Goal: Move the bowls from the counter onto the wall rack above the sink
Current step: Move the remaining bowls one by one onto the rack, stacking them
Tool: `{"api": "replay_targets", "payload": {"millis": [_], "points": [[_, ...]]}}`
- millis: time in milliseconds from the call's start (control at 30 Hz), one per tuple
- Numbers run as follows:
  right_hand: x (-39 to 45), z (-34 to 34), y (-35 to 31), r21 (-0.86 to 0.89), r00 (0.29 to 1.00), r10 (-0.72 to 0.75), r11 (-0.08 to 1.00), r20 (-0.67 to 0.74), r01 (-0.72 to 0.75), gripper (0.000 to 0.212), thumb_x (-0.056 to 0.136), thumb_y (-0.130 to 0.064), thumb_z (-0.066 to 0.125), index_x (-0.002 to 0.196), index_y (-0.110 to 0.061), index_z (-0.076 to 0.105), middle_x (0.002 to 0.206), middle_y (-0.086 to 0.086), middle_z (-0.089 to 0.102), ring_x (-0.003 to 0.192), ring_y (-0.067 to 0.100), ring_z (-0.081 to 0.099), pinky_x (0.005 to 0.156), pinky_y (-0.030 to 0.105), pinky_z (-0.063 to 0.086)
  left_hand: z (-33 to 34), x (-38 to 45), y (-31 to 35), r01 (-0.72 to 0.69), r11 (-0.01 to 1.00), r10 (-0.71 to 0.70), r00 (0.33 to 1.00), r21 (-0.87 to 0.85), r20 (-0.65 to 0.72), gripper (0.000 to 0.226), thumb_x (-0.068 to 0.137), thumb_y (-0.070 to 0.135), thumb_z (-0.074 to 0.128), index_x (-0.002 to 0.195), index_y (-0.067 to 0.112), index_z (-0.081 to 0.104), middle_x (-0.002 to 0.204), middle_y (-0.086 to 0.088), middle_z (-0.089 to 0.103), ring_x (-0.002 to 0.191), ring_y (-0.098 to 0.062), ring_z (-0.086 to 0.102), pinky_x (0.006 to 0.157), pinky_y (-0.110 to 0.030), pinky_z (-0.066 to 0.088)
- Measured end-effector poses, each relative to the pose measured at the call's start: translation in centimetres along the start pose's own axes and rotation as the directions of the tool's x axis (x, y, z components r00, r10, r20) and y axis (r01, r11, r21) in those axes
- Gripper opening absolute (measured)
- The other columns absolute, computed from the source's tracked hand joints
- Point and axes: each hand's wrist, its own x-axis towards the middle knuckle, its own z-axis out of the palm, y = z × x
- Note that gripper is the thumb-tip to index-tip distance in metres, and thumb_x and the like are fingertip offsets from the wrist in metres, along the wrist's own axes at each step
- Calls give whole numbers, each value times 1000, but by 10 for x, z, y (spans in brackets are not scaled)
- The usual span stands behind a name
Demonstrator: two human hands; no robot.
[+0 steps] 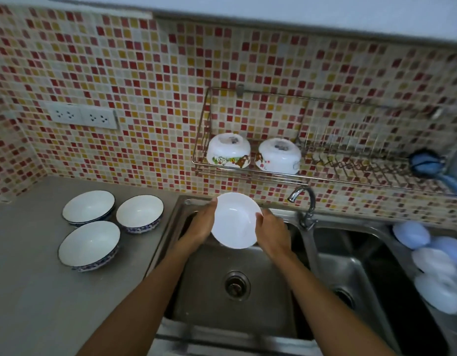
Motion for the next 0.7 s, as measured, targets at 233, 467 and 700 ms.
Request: {"api": "replay_targets", "payload": {"millis": [233, 467, 700], "points": [[21, -36, 22, 191, 989, -45, 979, -139, 72, 36, 100, -38, 39, 109, -13, 63, 95, 8, 71, 85, 24, 67, 71, 40, 59, 27, -8, 48, -153, 988, 153, 986, -4, 60, 36, 98, 53, 25, 122, 34, 45, 116, -5, 62, 95, -18, 62, 72, -31, 53], [64, -81, 17, 241, 870, -168, 921, -464, 307, 31, 100, -25, 46, 104, -4, 69, 101, 9, 70, 90, 20, 64, 82, 34, 56, 21, 4, 110, -255, 958, 266, 961, -134, 73, 37, 97, 54, 23, 110, 37, 53, 98, 2, 69, 82, -14, 69, 57, -23, 55], [110, -83, 49, -127, 858, -232, 972, -458, 196, 35, 98, -24, 50, 123, -3, 61, 126, 15, 63, 120, 31, 57, 109, 44, 39, 21, 23, 164, -437, 895, 436, 900, -95, -29, 37, 99, 49, 18, 118, 36, 47, 119, -1, 54, 99, -18, 58, 69, -25, 50]]}}
